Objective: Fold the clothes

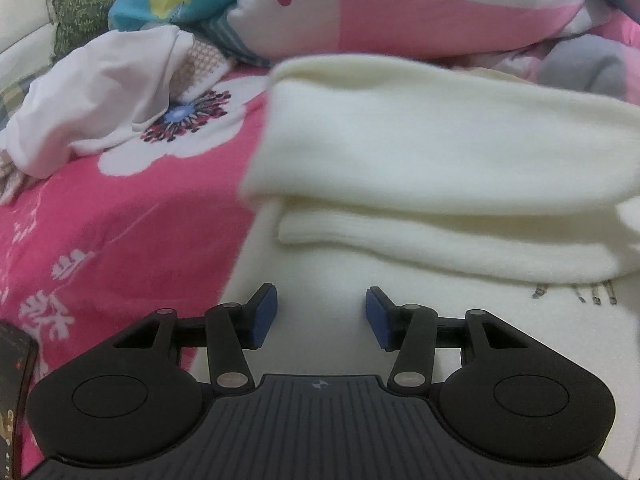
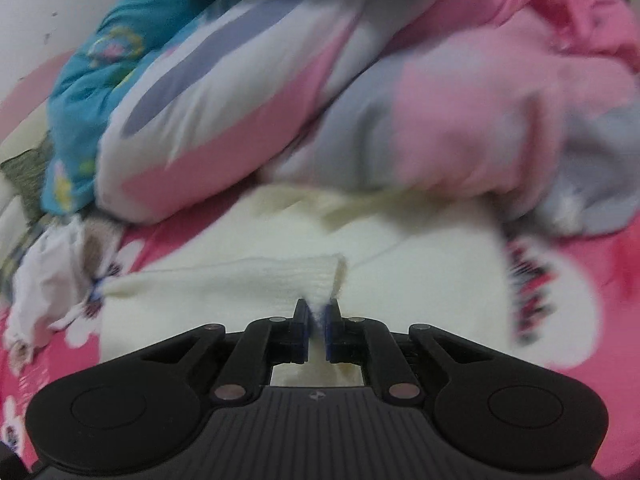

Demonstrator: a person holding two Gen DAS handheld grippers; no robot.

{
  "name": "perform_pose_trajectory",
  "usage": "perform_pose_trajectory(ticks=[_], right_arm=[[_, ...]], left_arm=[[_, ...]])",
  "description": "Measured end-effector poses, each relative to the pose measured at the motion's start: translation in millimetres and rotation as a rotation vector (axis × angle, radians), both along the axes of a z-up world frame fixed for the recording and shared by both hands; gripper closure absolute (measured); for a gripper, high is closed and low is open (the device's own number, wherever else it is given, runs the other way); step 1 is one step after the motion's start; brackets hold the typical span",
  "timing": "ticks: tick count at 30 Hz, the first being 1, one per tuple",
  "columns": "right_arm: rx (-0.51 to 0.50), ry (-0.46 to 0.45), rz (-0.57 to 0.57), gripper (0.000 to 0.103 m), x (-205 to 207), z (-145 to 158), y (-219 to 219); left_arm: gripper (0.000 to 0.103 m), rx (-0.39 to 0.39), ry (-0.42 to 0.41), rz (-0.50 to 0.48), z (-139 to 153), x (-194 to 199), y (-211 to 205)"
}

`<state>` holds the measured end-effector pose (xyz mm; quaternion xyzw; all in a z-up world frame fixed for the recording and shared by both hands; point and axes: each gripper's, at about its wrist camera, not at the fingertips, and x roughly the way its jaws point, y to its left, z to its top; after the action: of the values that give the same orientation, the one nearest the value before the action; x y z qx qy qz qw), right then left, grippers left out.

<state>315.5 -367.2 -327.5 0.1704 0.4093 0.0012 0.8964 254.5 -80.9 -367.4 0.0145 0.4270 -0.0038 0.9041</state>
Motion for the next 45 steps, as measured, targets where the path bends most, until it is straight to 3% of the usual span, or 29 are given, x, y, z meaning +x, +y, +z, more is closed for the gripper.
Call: perform_pose_trajectory(ticks=[5,14,17,20,23,25,26,30,32,35,38,42,44,45], right_arm=[[0.01,0.027,-0.048,0.096,1,5,-28],[0.027,0.04,-0.003,0.096,-3,15,-30],[0.056,0.17,-0.051,0.091,3,-21,-51],[-0.03,0.343,-0.177,0.09,8,-56,-67],[-0.049,0.266,-0.255,0.09,-2,-41,-70],[-0.083,0.197,-0.241,0.089,-6,-24,-55],[-0.095,0.167,-0.213,0.089,-6,-17,-44],[-0.099,0.057,0.096,0.087,24,-2,31],[-0.118,0.007,0.256,0.079,40,0,74],[-0.19,-0.078,0.511,0.07,70,-1,150],[-0.334,-0.128,0.719,0.061,90,-17,208],[-0.529,-0.194,0.995,0.058,117,-39,285],[-0.596,-0.155,1.096,0.065,128,-55,309],[-0.55,-0.127,1.065,0.069,136,-56,305]], left_arm=[[0.054,-0.005,0.01,0.005,2,0,5],[0.054,0.048,-0.056,0.016,17,17,16],[0.054,0.002,-0.024,0.074,13,26,32],[0.054,-0.056,-0.025,0.114,18,31,50],[0.054,-0.152,-0.065,0.134,29,34,68],[0.053,-0.237,-0.076,0.133,32,42,78],[0.053,-0.283,-0.062,0.127,30,50,81],[0.051,-0.493,0.052,0.098,10,84,92],[0.051,-0.577,0.095,0.102,-5,93,98],[0.067,-0.664,0.112,0.083,-18,96,104],[0.073,-0.643,0.085,0.044,-18,90,100],[0.077,-0.646,0.077,0.041,-18,89,101],[0.079,-0.636,0.068,0.027,-17,87,99],[0.08,-0.631,0.064,0.019,-16,85,99]])
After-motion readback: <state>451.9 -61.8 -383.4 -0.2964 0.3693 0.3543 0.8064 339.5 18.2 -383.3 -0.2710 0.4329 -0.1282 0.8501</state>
